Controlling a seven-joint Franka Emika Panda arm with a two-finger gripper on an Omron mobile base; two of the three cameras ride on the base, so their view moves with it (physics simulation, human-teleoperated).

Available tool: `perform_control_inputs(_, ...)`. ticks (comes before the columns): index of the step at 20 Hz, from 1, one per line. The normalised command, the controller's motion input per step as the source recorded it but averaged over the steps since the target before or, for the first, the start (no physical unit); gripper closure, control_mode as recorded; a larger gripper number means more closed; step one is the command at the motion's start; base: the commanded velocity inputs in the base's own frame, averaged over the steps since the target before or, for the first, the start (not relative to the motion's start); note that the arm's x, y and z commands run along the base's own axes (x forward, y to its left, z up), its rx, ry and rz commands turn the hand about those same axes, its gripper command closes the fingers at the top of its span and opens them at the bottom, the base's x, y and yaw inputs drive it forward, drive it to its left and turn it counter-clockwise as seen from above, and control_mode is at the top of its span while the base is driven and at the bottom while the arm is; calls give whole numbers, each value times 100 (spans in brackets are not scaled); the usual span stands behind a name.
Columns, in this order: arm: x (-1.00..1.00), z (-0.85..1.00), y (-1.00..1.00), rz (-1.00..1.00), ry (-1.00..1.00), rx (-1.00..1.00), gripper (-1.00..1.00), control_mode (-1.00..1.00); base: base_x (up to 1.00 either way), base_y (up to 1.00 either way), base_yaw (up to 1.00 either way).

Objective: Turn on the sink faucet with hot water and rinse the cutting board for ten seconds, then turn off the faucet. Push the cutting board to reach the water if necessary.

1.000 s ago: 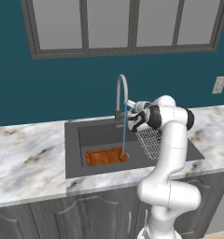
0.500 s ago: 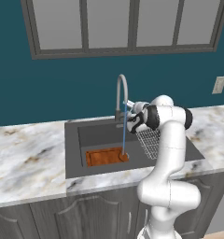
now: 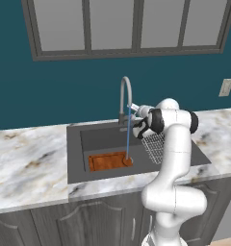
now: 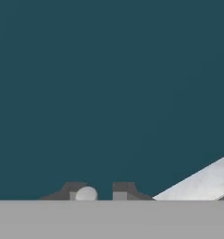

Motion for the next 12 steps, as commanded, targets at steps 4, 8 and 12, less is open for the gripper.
perform_control_inputs(4,-30,4,-19,0,0,0,100,-100,0,0,0)
perform_control_inputs(8,-19,0,-17,1,4,0,100,-100,0,0,0)
perform_control_inputs(12,-18,0,-17,1,6,0,100,-100,0,0,0)
